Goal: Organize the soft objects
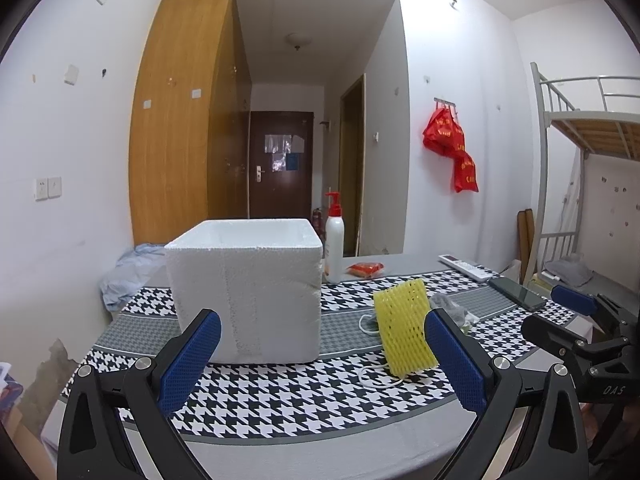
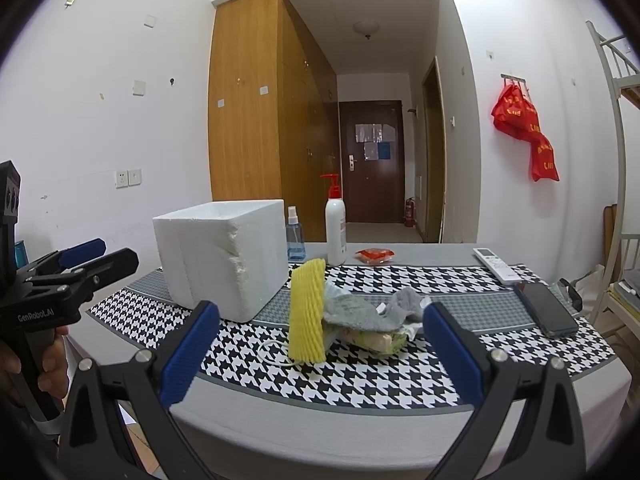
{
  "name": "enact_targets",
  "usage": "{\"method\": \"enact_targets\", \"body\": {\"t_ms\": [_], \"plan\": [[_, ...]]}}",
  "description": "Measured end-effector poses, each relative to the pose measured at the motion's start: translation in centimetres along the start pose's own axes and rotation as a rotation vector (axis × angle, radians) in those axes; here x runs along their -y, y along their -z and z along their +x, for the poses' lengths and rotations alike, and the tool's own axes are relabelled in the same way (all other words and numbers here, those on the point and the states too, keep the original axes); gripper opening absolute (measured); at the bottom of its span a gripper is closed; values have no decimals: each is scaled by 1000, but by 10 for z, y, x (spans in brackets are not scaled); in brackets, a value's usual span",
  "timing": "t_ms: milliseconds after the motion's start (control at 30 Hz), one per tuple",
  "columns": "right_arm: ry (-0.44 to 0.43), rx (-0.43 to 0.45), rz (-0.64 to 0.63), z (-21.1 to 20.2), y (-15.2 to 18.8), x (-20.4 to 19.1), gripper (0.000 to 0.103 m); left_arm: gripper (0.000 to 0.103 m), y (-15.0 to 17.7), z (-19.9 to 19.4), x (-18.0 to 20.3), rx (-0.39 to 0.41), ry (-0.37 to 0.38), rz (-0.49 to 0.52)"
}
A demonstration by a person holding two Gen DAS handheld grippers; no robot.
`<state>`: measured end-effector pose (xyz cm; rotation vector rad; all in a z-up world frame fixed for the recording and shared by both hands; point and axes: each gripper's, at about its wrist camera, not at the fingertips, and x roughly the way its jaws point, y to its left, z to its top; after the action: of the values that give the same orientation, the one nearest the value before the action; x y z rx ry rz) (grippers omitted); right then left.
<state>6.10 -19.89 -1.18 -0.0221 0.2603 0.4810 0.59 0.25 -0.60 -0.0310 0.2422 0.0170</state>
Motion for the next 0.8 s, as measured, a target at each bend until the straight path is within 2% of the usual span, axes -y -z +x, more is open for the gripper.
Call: {"method": "enact_targets", "body": {"t_ms": [800], "plan": [[-6, -14, 10, 1, 1, 2, 103, 102, -3, 1, 0, -7, -16, 6]]}}
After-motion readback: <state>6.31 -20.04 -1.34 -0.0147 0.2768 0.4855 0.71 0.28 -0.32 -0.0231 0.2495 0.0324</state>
